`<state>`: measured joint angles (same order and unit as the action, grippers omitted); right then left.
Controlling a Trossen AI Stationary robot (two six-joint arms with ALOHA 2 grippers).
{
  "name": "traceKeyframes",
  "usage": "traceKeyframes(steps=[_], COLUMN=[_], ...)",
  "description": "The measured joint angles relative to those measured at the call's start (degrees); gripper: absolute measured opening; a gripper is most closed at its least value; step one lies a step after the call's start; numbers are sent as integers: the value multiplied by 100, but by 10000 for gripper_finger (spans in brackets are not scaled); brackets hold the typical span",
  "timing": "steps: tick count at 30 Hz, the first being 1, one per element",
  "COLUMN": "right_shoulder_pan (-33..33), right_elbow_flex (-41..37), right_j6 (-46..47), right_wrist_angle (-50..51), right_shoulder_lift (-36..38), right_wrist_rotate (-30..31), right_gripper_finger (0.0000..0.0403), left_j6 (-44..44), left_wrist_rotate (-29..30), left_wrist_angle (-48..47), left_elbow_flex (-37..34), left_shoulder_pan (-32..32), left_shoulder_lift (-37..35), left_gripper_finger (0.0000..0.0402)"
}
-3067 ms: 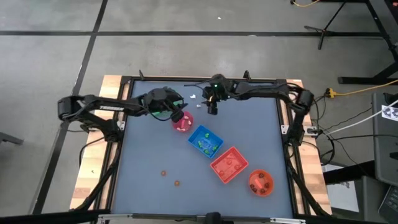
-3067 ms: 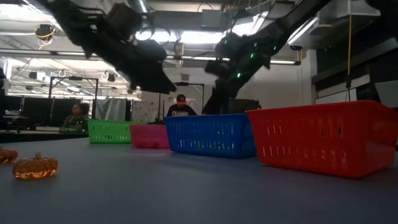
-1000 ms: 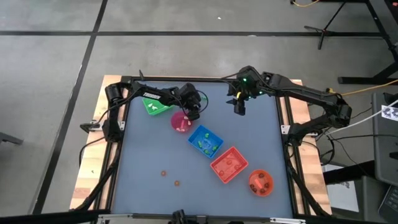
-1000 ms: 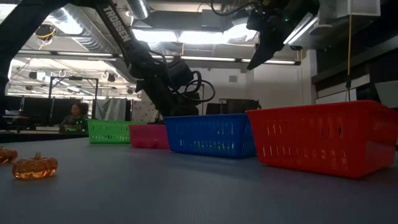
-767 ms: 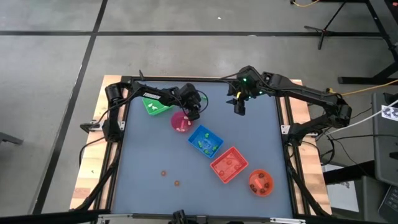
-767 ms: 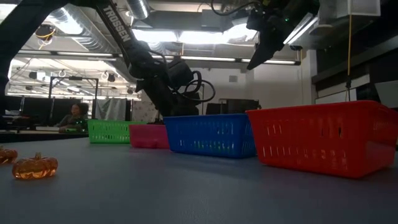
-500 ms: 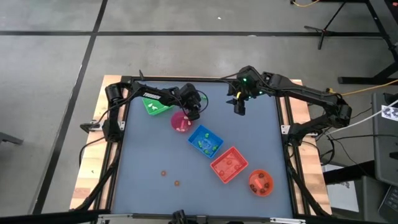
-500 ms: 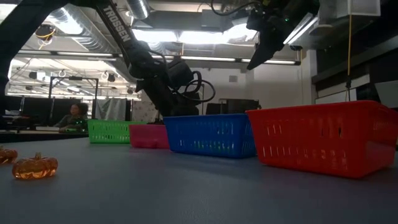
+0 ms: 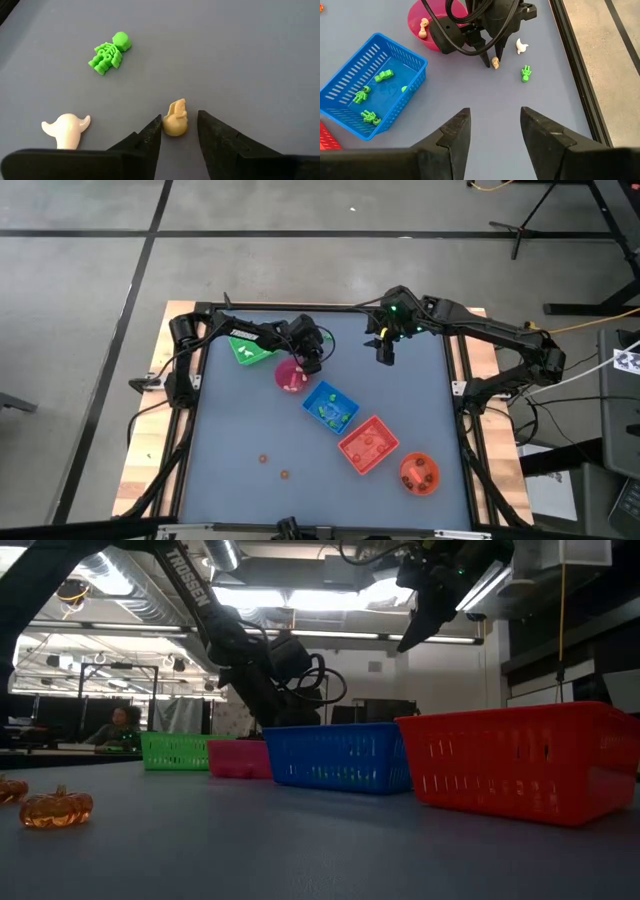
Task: Sort Halloween decoration
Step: Put the light brown skull toy into the light red bin
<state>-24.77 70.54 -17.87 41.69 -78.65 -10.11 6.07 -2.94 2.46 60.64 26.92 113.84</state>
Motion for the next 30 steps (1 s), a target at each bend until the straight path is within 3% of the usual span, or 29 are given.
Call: traceKeyframes(steps=[30], right_shoulder_pan=[0], right_elbow_flex=[0], right_j6=[0], right_wrist_angle=[2], right_shoulder_lift=[-2], right_wrist_rotate=[0], right_gripper_finger=[170], left_j6=[-4], left_wrist_rotate=[42], left_wrist_angle=[4], left_elbow_flex=[-2], left_shoulder_pan=[4], left_shoulder_lift=[4], left_gripper_finger=[46])
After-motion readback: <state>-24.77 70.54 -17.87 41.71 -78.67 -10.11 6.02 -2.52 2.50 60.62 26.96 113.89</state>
